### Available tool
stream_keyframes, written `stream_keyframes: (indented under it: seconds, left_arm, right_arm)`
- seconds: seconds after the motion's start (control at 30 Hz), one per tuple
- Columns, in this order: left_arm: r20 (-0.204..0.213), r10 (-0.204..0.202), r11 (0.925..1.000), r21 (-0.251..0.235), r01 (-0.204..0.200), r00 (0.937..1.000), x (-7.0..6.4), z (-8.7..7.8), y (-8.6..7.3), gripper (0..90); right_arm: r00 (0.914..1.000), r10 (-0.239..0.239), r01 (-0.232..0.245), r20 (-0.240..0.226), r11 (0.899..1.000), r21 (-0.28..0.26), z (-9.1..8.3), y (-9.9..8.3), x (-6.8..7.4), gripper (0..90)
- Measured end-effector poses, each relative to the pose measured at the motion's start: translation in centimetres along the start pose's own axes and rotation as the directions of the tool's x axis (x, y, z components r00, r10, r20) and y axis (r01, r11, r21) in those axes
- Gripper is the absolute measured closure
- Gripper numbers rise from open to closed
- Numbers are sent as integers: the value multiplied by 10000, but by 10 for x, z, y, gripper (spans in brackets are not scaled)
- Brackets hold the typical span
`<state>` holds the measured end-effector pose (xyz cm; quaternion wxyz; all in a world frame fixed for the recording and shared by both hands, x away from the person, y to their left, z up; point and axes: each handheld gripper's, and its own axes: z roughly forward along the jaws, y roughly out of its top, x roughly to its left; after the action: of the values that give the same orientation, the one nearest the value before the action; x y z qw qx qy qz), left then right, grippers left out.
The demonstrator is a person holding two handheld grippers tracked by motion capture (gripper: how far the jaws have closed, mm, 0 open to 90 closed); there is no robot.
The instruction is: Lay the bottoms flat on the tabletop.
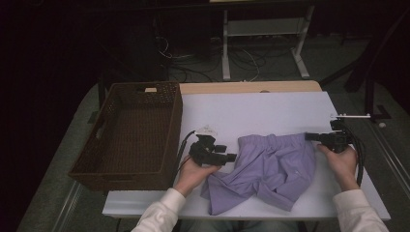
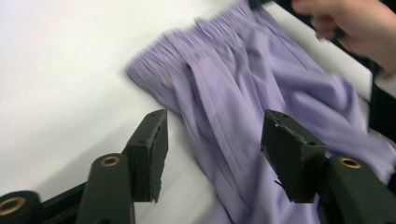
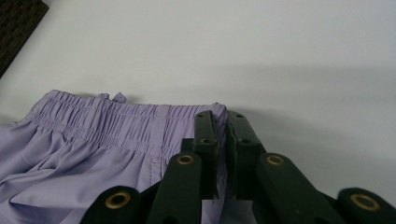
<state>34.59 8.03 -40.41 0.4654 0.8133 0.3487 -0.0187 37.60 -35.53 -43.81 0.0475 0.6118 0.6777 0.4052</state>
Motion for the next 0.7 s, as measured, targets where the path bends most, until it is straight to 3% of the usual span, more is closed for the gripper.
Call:
stream_keyframes:
  seconds: [0.2, 0.4, 0.7]
  left_arm:
    - [-126, -385, 9989, -289, 381, 9992, 9, 12, 15, 388]
    - [-350, -766, 9966, -317, 755, 9964, 17, 26, 18, 373]
    - [-655, -1570, 9872, -400, 1546, 9854, 34, 41, 17, 276]
  right_arm:
    - [10000, -30, 30, -23, 10000, -1, -1, -1, 0, 827]
    - [10000, -82, 82, 19, 10000, 15, -1, -1, 1, 826]
    - [9999, -144, 144, 37, 9999, 43, 0, -1, 1, 825]
